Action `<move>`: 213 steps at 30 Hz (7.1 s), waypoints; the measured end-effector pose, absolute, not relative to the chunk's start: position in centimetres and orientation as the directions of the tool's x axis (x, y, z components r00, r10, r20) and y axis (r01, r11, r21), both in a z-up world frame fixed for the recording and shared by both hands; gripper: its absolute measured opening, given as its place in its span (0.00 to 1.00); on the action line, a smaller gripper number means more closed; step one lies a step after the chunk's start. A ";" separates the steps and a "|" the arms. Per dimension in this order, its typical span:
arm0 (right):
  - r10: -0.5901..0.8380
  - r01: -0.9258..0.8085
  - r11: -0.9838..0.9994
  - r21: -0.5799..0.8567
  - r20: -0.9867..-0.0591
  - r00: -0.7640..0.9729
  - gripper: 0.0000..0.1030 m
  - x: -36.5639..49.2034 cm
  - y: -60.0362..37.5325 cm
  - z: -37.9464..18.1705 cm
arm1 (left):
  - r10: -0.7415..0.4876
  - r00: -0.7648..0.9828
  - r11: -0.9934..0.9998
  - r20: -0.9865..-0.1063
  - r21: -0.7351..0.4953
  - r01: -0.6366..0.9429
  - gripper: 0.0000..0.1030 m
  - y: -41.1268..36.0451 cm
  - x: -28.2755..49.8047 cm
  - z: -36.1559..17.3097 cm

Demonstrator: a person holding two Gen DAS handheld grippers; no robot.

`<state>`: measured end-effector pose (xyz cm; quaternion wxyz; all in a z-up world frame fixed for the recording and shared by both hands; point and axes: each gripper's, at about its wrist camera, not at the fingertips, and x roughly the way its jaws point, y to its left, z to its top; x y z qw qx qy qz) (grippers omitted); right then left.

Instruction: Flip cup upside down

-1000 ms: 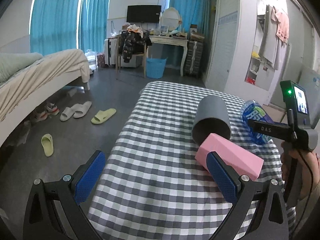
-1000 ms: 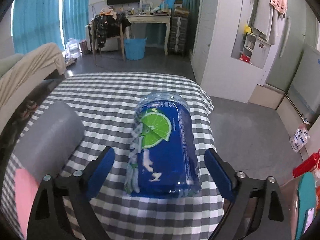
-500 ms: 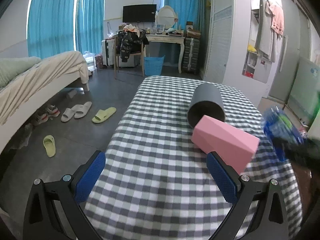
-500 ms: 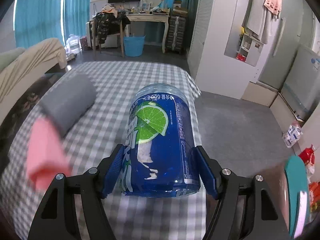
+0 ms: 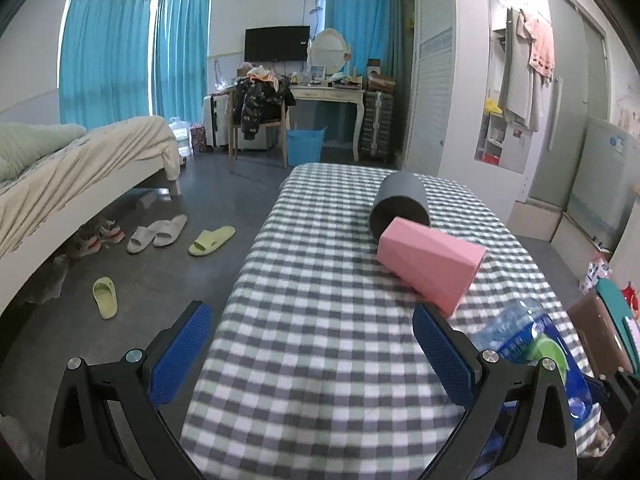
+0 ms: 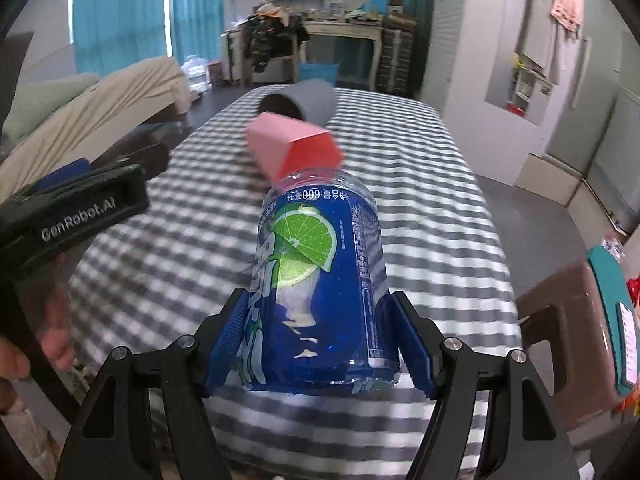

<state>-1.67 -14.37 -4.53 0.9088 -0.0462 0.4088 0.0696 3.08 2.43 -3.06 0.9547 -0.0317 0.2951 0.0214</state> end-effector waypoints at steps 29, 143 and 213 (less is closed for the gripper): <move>0.064 -0.120 0.992 -0.044 -0.640 0.765 0.95 3.6 -25.9 3.4 | -0.013 0.684 1.000 -0.729 -0.008 0.011 0.99 -8.5 4.4 -1.0; 0.110 -0.154 0.985 -0.079 -0.398 0.911 1.00 -4.2 -22.6 0.0 | -0.133 0.935 0.991 -0.329 -0.071 0.116 0.97 -1.7 -0.5 -0.8; 0.051 -0.077 0.996 -0.055 -0.374 0.926 1.00 -3.5 -22.1 0.4 | -0.082 0.942 0.995 -0.326 -0.075 0.060 1.00 0.2 -1.7 -1.3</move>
